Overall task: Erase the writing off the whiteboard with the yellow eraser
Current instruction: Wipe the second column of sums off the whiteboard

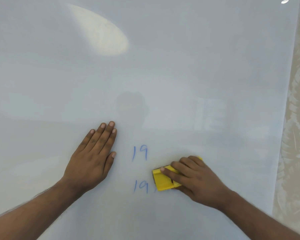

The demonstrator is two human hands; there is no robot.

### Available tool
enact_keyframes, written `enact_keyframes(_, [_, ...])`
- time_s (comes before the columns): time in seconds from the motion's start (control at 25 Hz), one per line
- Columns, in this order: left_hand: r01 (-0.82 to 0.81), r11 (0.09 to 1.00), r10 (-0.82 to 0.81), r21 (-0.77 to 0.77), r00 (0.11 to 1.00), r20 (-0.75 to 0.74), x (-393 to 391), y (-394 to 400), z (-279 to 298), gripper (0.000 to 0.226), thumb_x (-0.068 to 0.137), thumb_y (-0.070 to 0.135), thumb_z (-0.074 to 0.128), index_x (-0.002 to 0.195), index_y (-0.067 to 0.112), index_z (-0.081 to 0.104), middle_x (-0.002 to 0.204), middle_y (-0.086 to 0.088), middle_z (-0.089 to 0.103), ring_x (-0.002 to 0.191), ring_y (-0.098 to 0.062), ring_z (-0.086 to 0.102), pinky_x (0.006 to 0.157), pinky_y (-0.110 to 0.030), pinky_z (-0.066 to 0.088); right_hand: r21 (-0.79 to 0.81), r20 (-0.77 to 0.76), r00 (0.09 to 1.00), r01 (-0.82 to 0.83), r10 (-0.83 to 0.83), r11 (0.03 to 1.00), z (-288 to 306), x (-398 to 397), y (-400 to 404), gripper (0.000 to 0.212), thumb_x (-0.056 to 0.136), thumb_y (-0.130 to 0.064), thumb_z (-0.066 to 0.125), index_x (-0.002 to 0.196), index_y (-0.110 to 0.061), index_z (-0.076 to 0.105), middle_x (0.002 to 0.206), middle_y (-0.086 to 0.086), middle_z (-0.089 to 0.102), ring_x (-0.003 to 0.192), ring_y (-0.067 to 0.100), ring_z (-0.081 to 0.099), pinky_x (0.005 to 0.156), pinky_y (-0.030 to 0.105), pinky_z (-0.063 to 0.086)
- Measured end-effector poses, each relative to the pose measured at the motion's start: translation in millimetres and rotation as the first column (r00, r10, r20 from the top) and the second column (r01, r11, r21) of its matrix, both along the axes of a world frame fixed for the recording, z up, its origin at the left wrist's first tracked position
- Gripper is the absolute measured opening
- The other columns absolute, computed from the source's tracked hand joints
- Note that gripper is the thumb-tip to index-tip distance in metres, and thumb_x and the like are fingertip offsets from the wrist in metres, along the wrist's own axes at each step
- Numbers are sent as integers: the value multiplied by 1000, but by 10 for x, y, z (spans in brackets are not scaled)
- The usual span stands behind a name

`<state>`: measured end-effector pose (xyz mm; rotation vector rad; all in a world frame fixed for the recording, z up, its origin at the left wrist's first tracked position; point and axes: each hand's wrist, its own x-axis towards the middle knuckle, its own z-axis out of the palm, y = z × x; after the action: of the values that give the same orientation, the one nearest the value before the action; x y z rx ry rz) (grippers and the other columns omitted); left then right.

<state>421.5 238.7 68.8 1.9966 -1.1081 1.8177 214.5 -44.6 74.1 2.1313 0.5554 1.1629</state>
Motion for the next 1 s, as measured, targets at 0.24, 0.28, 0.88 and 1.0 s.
enact_keyframes(0.24, [-11, 1000, 11, -15, 1000, 3, 36, 8, -76, 60, 105, 31, 29, 159, 4, 25, 169, -10, 19, 157, -26, 18, 127, -44, 16, 442, 267, 963, -81, -45, 894, 394, 230, 248, 56, 94, -44, 53, 144, -23, 44, 116, 6, 58, 101, 30, 55, 87, 38, 36])
enact_keyframes(0.28, [-6, 1000, 6, -15, 1000, 2, 41, 8, -79, 60, 106, 32, 29, 159, 4, 25, 169, -10, 20, 157, -26, 18, 127, -44, 16, 466, 279, 959, -95, -44, 880, 378, 315, 361, 57, 93, -44, 55, 144, -22, 44, 117, 6, 57, 102, 29, 54, 87, 38, 36])
enact_keyframes(0.88, [-10, 1000, 10, -26, 1000, 0, 49, 10, -125, 60, 105, 30, 30, 159, 5, 24, 169, -10, 20, 157, -26, 18, 127, -44, 18, 396, 262, 965, -90, -19, 914, 478, 419, 571, 57, 94, -47, 51, 144, -20, 45, 116, 7, 58, 97, 31, 55, 83, 39, 38])
enact_keyframes(1.0, [-1, 999, 1, -34, 1000, -1, 59, 15, -132, 59, 106, 31, 30, 159, 6, 25, 169, -10, 20, 157, -26, 19, 127, -44, 17, 275, 175, 984, -66, 18, 959, 198, 551, 789, 56, 97, -45, 47, 147, -20, 40, 116, 5, 56, 93, 30, 54, 81, 39, 38])
